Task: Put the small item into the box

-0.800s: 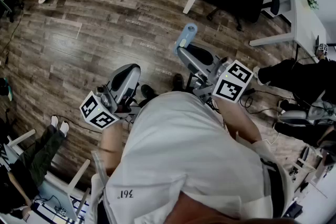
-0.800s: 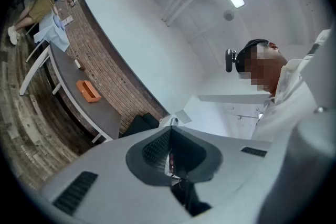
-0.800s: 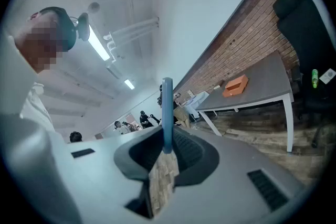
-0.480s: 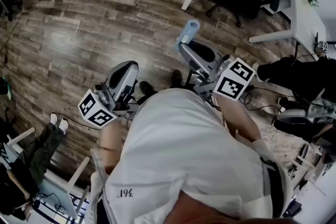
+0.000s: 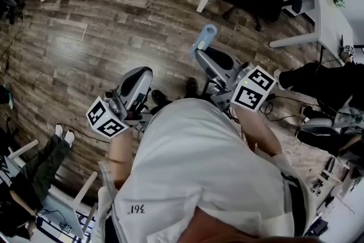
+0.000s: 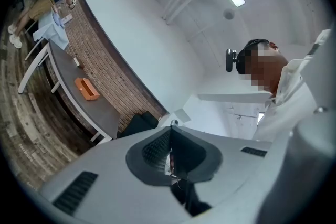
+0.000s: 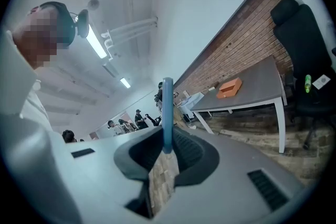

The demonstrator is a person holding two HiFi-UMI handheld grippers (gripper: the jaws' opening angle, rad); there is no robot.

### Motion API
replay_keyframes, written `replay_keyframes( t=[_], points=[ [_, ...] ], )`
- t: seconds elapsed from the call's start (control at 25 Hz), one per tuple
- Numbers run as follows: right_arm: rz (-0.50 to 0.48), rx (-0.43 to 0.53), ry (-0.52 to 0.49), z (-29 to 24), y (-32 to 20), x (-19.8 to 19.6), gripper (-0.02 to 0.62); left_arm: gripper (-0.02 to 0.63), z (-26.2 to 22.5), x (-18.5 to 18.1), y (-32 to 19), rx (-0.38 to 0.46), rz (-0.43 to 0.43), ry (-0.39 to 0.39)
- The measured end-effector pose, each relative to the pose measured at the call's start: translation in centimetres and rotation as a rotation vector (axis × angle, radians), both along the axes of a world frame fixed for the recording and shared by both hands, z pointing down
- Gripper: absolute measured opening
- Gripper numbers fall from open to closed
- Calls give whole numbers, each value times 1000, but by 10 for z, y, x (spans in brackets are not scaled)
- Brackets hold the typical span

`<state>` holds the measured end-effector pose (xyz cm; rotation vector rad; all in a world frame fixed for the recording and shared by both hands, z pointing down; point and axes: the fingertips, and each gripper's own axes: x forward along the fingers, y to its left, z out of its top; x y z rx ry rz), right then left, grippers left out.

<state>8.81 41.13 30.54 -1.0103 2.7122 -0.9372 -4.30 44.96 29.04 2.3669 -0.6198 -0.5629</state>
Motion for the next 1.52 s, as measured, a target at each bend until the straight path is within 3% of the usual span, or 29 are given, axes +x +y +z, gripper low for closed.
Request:
replay_keyframes(
  t=[0.28,0.48,0.72,1.52],
  points=[
    [29,-12,-27,-2,-6,17,69,8,0,15,-5,1,18,-10],
    [18,-10,-30,3,-17,56,69,8,6,55,-19,-11,20,-30],
    [13,14,5,0,-14,52,67,8,5,48,-15,-16,-1,-36],
    [-26,-16,47,20,-52,112,69,8,12,98,-42,-33,-87,-50]
  ],
)
